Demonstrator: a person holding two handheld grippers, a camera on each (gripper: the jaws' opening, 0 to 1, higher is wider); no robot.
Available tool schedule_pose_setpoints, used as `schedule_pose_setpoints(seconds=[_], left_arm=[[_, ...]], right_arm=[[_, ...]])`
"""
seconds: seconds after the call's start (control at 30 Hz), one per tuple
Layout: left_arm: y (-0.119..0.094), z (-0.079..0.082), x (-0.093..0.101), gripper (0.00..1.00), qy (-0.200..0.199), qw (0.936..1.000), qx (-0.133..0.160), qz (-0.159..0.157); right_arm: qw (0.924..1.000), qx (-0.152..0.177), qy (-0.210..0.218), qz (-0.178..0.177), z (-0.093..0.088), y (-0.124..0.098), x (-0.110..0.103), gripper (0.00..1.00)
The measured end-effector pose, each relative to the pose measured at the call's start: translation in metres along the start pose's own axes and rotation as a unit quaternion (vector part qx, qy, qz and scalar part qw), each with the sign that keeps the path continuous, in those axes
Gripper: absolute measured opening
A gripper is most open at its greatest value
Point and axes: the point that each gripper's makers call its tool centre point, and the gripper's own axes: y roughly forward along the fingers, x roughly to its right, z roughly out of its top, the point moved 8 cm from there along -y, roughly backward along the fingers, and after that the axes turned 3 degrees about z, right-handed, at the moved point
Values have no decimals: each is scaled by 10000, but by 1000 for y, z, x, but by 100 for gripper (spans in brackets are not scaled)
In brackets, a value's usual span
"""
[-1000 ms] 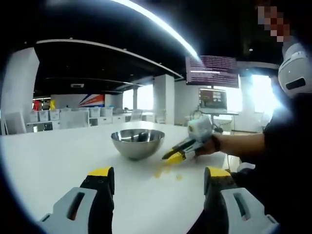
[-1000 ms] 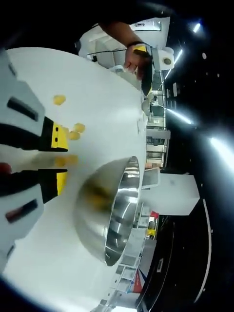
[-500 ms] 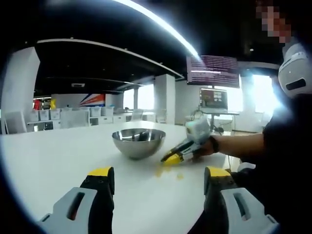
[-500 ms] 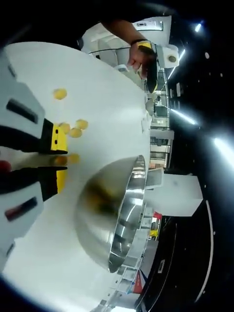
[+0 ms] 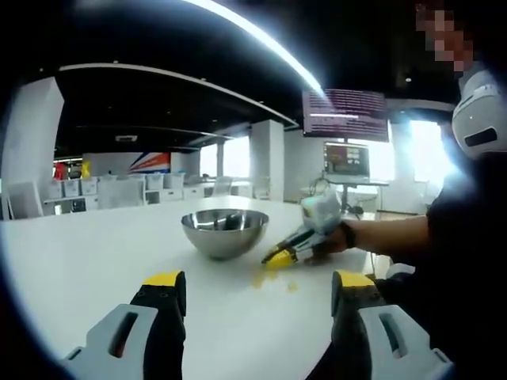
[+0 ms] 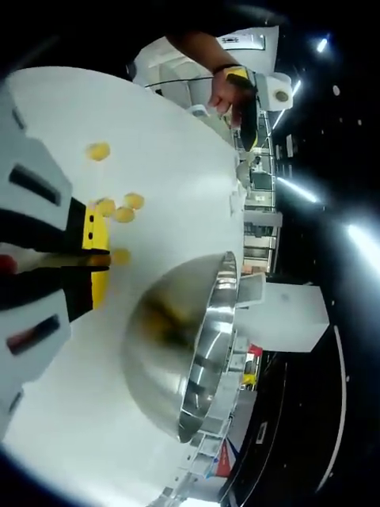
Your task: Pick up the QQ candy scattered on the table and place it into the stainless steel bowl on the table
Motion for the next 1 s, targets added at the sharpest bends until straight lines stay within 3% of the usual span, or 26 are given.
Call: schedule_pose_setpoints(seconds=[0.2,0.33,0.73,1.0], left_arm=[[1,1,2,76,13,10000,-3,-6],[3,1,3,75,24,10000,-21,-20],[12,2,9,75,36,9999,-48,-124],[17,2,14,74,61,9997,-75,-219]], right_arm=[[9999,77,82,2,2,-9,1,7],[9997,203,137,7,8,-26,1,7],[9977,647,177,-80,36,-125,-11,8],[9962,801,155,-296,31,-171,-16,8]])
